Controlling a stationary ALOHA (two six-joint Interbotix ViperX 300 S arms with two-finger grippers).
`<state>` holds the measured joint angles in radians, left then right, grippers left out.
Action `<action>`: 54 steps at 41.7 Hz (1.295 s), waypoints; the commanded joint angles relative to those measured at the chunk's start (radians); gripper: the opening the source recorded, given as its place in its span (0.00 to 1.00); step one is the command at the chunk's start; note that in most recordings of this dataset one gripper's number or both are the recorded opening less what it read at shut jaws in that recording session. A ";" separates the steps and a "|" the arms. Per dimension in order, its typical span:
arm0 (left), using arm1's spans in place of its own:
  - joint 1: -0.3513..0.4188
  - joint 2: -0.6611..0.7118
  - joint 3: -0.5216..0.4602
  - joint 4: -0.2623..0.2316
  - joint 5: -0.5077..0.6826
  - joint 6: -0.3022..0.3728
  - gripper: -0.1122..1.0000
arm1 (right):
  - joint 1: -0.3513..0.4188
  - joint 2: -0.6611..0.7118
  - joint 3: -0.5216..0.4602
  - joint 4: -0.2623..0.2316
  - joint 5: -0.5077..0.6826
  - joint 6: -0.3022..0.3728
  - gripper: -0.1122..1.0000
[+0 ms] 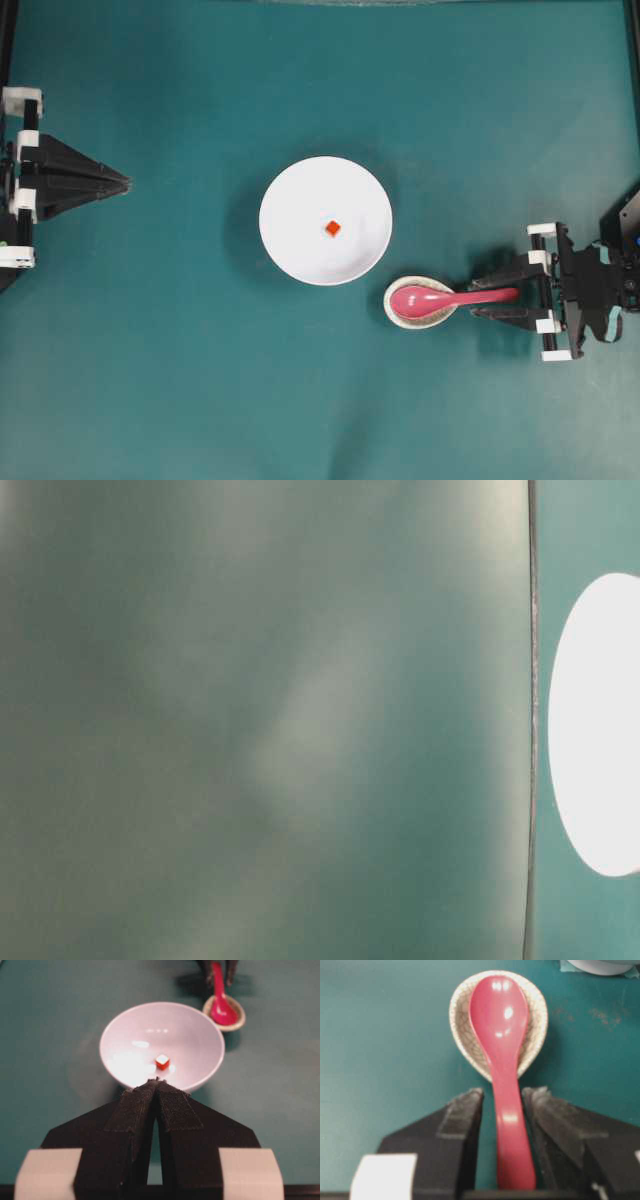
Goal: Grip the spoon and scoop the red block from the bowl with right arm.
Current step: 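Lower the right gripper and close it on the pink spoon handle, then lift the spoon out of the rest and swing it over the bowl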
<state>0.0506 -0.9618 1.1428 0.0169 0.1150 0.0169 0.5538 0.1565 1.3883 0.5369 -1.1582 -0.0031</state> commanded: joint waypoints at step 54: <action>0.003 0.006 -0.025 0.002 -0.006 0.000 0.10 | -0.067 -0.273 -0.017 0.002 0.135 -0.075 0.31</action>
<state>0.0506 -0.9618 1.1413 0.0169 0.1150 0.0169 0.5077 -0.0583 1.3913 0.5384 -1.0600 -0.0568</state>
